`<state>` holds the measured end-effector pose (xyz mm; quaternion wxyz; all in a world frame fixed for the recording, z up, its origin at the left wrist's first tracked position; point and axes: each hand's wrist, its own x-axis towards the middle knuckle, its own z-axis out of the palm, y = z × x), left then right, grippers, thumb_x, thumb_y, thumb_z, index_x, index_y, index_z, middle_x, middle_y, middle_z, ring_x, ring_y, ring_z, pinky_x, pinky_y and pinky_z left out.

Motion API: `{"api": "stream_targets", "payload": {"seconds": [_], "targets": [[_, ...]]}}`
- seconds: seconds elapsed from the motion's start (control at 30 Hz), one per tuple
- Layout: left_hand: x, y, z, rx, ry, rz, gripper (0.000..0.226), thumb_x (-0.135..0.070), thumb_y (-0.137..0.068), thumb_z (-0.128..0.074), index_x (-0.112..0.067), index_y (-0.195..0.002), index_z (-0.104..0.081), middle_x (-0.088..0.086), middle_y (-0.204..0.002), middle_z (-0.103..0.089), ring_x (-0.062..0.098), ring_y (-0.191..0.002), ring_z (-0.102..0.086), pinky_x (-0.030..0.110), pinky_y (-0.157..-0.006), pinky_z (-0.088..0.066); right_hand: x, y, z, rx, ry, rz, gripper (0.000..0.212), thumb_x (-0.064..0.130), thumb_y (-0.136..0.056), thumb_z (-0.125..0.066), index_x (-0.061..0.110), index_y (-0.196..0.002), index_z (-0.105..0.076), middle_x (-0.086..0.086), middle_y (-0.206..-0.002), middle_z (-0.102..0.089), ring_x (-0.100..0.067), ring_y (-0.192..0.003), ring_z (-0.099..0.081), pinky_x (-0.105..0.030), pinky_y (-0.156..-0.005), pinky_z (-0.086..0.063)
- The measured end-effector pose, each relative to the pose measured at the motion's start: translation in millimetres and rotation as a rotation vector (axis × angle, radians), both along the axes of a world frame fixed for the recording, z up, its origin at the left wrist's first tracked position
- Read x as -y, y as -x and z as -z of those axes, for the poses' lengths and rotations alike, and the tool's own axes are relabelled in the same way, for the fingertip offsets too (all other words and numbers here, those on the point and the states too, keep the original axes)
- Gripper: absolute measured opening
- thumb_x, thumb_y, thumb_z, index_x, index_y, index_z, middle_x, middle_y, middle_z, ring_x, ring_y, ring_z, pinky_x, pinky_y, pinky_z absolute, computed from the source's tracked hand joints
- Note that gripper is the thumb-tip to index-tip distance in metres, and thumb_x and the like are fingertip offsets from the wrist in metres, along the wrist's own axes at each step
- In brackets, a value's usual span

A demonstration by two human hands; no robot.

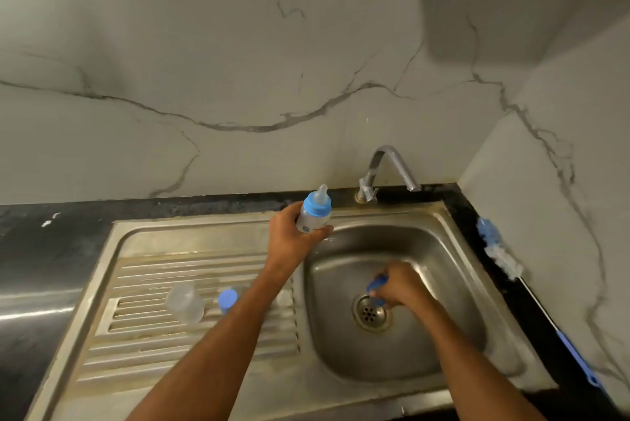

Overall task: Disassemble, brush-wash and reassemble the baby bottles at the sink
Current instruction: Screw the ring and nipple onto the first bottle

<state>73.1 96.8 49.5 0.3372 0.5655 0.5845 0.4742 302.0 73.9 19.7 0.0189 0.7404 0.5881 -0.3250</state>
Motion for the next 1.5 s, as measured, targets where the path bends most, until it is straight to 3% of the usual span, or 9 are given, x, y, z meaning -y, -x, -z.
{"api": "stream_targets", "payload": {"seconds": [0.1, 0.23, 0.27, 0.37, 0.4, 0.67, 0.97, 1.27, 1.5], "targets": [[2, -15, 1, -0.026, 0.022, -0.002, 0.052, -0.03, -0.071, -0.091, -0.019, -0.115, -0.067, -0.015, -0.089, -0.067, -0.006, -0.078, -0.063, 0.007, -0.064, -0.048, -11, -11, -38, -0.213, -0.053, 0.011, 0.035, 0.013, -0.081, -0.079, 0.017, -0.115, -0.069, -0.001, -0.11, -0.065, -0.017, -0.096, -0.064, -0.026, -0.071, -0.059], [2, -31, 4, -0.061, 0.023, 0.011, 0.053, -0.029, -0.072, -0.091, -0.02, -0.118, -0.066, -0.015, -0.092, -0.065, 0.0, -0.081, -0.063, 0.006, -0.065, -0.047, -21, -32, -80, -0.997, -0.041, 0.229, 0.034, 0.004, -0.086, -0.07, 0.01, -0.119, -0.069, -0.015, -0.119, -0.068, -0.032, -0.106, -0.069, -0.039, -0.08, -0.061], [2, -34, 4, -0.069, 0.032, 0.014, 0.054, -0.028, -0.073, -0.09, -0.02, -0.119, -0.065, -0.015, -0.094, -0.065, -0.001, -0.083, -0.062, 0.006, -0.065, -0.047, -22, -33, -77, -0.924, -0.079, 0.262, 0.031, 0.006, -0.087, -0.068, 0.008, -0.119, -0.069, -0.016, -0.118, -0.069, -0.033, -0.105, -0.069, -0.04, -0.083, -0.061], [1, -39, 7, -0.083, 0.053, 0.008, 0.058, -0.03, -0.074, -0.088, -0.021, -0.125, -0.062, -0.013, -0.103, -0.065, 0.0, -0.088, -0.062, 0.01, -0.07, -0.049, -15, -26, -45, 0.015, -0.27, 0.077, 0.032, 0.021, -0.088, -0.072, 0.017, -0.119, -0.066, -0.008, -0.117, -0.068, -0.023, -0.108, -0.065, -0.033, -0.092, -0.054], [1, -41, 7, -0.09, 0.05, 0.015, 0.059, -0.031, -0.074, -0.088, -0.022, -0.126, -0.062, -0.012, -0.105, -0.066, 0.001, -0.089, -0.062, 0.011, -0.071, -0.049, -14, -27, -38, 0.076, -0.338, 0.039, 0.038, 0.022, -0.086, -0.075, 0.019, -0.122, -0.065, -0.005, -0.121, -0.066, -0.021, -0.112, -0.062, -0.034, -0.096, -0.051], [-1, -45, 6, -0.116, -0.029, 0.035, 0.051, -0.027, -0.07, -0.091, -0.021, -0.116, -0.07, -0.014, -0.092, -0.069, -0.007, -0.083, -0.064, 0.01, -0.068, -0.051, -26, -11, -133, -0.471, -0.758, -0.151, 0.05, 0.014, -0.07, -0.088, 0.017, -0.114, -0.065, 0.003, -0.11, -0.068, -0.009, -0.098, -0.065, -0.02, -0.084, -0.053], [1, -49, 6, -0.13, -0.111, 0.095, 0.053, -0.035, -0.07, -0.09, -0.02, -0.116, -0.069, -0.01, -0.096, -0.073, 0.004, -0.08, -0.067, 0.017, -0.07, -0.055, -27, 26, -147, -0.155, -0.719, -0.496, 0.058, 0.015, -0.07, -0.088, 0.018, -0.124, -0.066, -0.001, -0.12, -0.067, -0.015, -0.107, -0.061, -0.034, -0.098, -0.052], [7, -43, 6, -0.097, -0.169, 0.059, 0.053, -0.041, -0.07, -0.089, -0.022, -0.116, -0.071, -0.01, -0.093, -0.073, 0.006, -0.08, -0.068, 0.022, -0.071, -0.058, -23, 38, -151, -0.131, -0.771, -0.377, 0.054, 0.023, -0.066, -0.09, 0.018, -0.117, -0.072, -0.001, -0.109, -0.074, -0.007, -0.087, -0.061, -0.015, -0.081, -0.048], [13, -48, 7, 0.029, -0.171, 0.046, 0.048, -0.034, -0.07, -0.09, -0.018, -0.112, -0.073, -0.007, -0.09, -0.074, 0.008, -0.08, -0.07, 0.02, -0.068, -0.056, -16, 50, -146, -0.065, -0.869, -0.25, 0.047, 0.044, -0.068, -0.086, 0.008, -0.097, -0.075, -0.007, -0.086, -0.074, -0.018, -0.076, -0.068, -0.035, -0.075, -0.06]]}}
